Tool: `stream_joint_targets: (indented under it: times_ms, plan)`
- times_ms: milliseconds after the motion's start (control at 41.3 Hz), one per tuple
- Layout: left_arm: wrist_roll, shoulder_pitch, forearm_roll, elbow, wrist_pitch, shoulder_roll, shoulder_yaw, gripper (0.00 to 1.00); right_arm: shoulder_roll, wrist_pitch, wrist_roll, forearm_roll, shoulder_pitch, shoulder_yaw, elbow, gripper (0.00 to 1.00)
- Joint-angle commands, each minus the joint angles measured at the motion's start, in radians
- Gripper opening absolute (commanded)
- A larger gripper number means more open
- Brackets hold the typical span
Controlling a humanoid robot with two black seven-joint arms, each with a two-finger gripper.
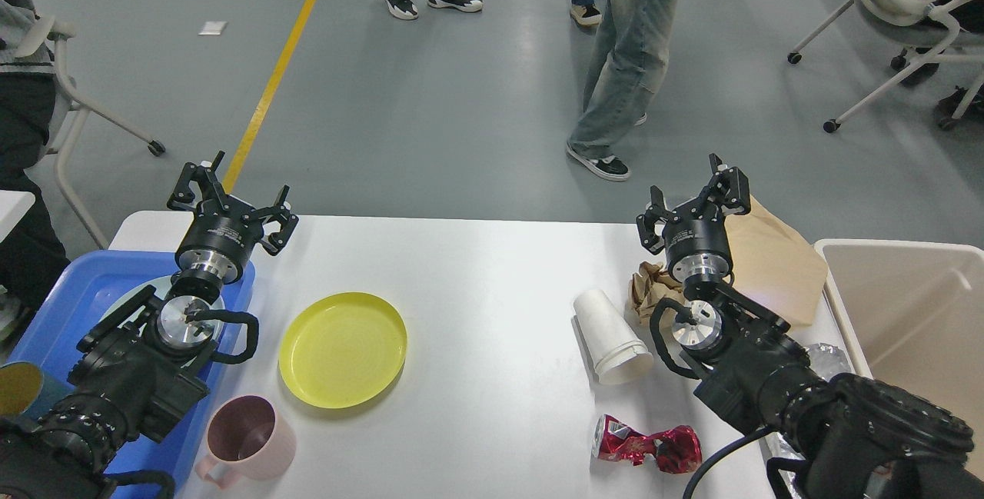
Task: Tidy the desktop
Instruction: 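Raise the left gripper up and away from the blue tray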
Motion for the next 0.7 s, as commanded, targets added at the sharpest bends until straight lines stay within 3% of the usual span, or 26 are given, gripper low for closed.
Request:
stream_joint_targets:
  times_ms: [0, 145, 315, 606, 679]
  plan:
    - [0.000, -0.001, 0.000, -0.001, 0.002, -0.003, -0.001, 0.98, 0.000, 0.000, 0.000, 0.000, 0.000, 0.000, 0.000, 1.00]
    - [0.018, -0.013, 0.015, -0.012, 0.056, -0.002, 0.067, 0.98, 0.000, 0.000, 0.000, 0.000, 0.000, 0.000, 0.000, 1.00]
    - [0.018, -0.110, 0.014, -0.019, 0.155, 0.066, 0.320, 0.98, 0.000, 0.000, 0.000, 0.000, 0.000, 0.000, 0.000, 1.00]
    - [0.018, -0.271, 0.022, -0.019, 0.162, 0.170, 0.490, 0.98, 0.000, 0.000, 0.000, 0.000, 0.000, 0.000, 0.000, 1.00]
    - [0.020, -0.341, 0.022, -0.019, 0.160, 0.199, 0.606, 0.98, 0.000, 0.000, 0.000, 0.000, 0.000, 0.000, 0.000, 1.00]
